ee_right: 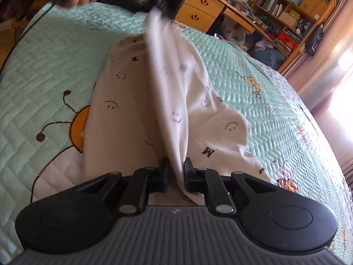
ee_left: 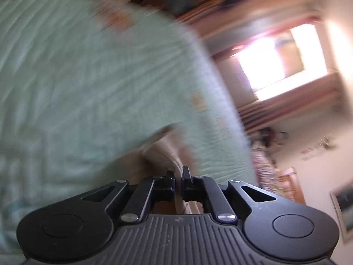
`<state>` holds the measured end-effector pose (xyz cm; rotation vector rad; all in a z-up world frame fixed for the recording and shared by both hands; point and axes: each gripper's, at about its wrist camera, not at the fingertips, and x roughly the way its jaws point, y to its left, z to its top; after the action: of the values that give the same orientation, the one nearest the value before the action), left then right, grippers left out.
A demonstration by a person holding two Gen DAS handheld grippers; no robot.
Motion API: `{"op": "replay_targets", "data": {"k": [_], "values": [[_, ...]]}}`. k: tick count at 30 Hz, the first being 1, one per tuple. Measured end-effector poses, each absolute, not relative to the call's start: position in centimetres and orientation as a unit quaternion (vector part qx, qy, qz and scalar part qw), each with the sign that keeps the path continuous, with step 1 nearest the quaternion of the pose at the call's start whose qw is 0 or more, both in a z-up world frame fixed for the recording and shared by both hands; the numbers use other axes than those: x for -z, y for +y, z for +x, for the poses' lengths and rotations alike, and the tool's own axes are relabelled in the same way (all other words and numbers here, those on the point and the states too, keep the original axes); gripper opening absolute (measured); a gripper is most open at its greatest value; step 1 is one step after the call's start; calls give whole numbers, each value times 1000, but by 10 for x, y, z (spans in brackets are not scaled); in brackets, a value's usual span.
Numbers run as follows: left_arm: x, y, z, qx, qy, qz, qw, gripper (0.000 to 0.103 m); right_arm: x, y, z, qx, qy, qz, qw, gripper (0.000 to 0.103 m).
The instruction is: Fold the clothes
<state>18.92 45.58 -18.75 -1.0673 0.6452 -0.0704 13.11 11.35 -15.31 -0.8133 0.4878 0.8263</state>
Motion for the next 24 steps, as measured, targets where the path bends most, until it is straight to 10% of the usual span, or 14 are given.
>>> {"op": "replay_targets", "data": {"k": [21,24], "values": [[178,464,204,13,362,-450,816,15,154,112,132,-393,236,-381,803,15],[160,461,203,0,358,-430,829,33,155,112,129,-395,226,-396,798,16]]}}
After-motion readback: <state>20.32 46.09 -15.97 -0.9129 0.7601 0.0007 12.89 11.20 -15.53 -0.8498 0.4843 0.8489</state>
